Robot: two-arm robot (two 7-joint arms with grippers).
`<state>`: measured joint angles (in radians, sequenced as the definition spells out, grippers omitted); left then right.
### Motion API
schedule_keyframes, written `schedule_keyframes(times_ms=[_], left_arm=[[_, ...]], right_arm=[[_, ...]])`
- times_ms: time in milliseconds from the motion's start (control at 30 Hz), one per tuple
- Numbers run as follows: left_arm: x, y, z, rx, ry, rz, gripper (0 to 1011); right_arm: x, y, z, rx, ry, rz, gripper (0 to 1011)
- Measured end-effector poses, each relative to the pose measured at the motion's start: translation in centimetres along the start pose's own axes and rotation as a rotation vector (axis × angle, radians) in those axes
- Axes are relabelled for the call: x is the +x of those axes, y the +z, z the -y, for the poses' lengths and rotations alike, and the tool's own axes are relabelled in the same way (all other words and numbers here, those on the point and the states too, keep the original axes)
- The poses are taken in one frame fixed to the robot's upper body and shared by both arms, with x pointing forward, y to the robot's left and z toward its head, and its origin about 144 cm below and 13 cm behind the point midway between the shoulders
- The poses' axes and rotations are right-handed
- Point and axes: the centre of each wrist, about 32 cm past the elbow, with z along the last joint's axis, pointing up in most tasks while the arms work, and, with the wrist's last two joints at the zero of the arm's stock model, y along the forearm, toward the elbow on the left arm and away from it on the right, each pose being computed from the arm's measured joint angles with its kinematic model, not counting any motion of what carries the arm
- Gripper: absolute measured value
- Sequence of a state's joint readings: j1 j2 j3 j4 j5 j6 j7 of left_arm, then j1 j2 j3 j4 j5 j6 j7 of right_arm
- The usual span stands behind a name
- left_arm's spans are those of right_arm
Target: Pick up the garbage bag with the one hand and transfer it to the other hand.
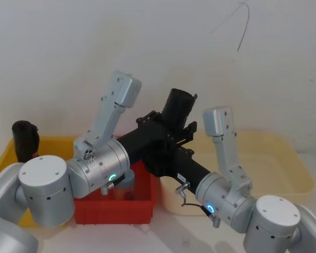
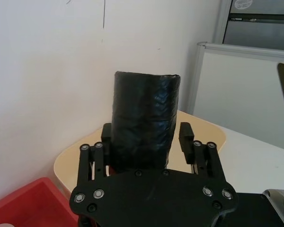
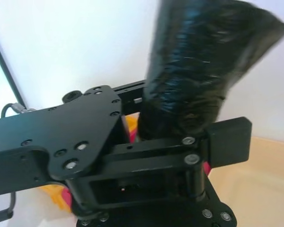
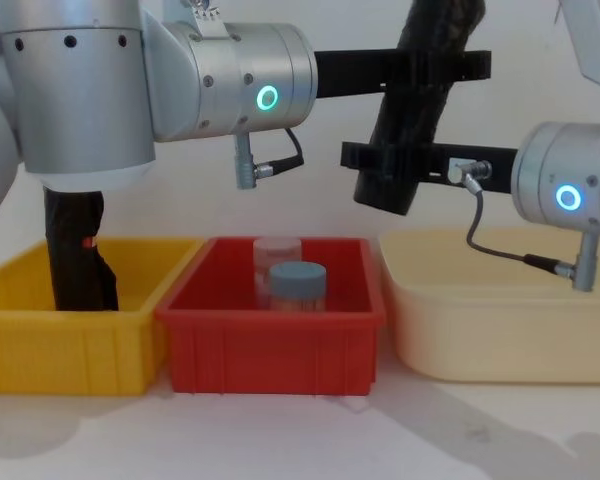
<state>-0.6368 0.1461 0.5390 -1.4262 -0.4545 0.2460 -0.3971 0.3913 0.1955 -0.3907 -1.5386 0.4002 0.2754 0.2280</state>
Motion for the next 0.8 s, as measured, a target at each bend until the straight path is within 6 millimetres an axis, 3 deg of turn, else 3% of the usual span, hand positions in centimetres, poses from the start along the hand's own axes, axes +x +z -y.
schedule_keyframes(times_ms=[300, 800], left_arm=[[0.0, 0.1, -0.4, -0.005, 0.008, -0.004, 1001], [0.3, 0.5, -3.0, -0.041, 0.052, -0.070, 1002]], right_arm=[[0.8, 0.1, -0.1, 0.009, -0.046, 0.009, 519], [3.3, 0.7, -0.3, -0.008, -0.148, 0.012, 519]])
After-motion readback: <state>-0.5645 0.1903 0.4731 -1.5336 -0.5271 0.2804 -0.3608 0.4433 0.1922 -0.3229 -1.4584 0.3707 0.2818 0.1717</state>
